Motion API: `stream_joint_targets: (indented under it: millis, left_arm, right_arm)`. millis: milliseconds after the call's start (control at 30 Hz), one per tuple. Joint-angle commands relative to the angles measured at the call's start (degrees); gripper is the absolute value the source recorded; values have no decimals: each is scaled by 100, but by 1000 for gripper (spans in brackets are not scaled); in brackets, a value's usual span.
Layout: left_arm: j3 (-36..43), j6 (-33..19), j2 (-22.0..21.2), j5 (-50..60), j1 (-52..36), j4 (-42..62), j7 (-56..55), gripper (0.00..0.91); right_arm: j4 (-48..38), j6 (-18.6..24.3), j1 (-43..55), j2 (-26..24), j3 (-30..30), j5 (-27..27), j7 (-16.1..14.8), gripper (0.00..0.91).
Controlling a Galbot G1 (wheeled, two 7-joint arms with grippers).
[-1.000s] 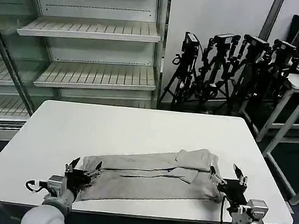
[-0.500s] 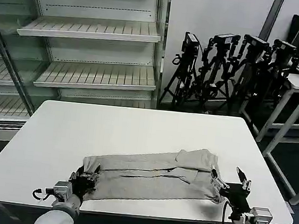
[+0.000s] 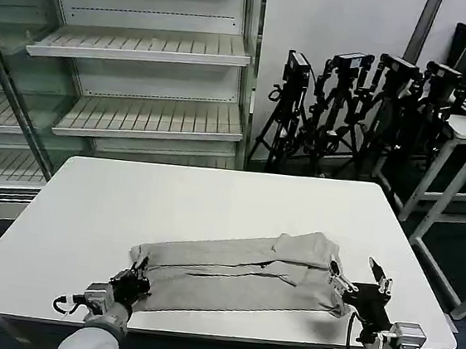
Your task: Fold and organize the clothes.
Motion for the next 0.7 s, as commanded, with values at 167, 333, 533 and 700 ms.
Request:
stream_joint_targets:
  millis: [167,333,533,700]
  left_arm:
    - [-865,9,406,-1041,232,-213,9,20]
    - [-1551,26,912,-1479,274,-191,56,20]
    - [-2560,145,1763,-2286,279,-40,100,20]
    - [-3084,366,2134,-3531,189,-179,73,20]
  right_arm:
    - [-7,18,38,-28,41,47,13,907]
    - [-32,19,95,-33,22,70,17,907]
    - [-56,19,175,-63,14,115,18,907]
    - [-69,21,191,-44,-11,118,18,907]
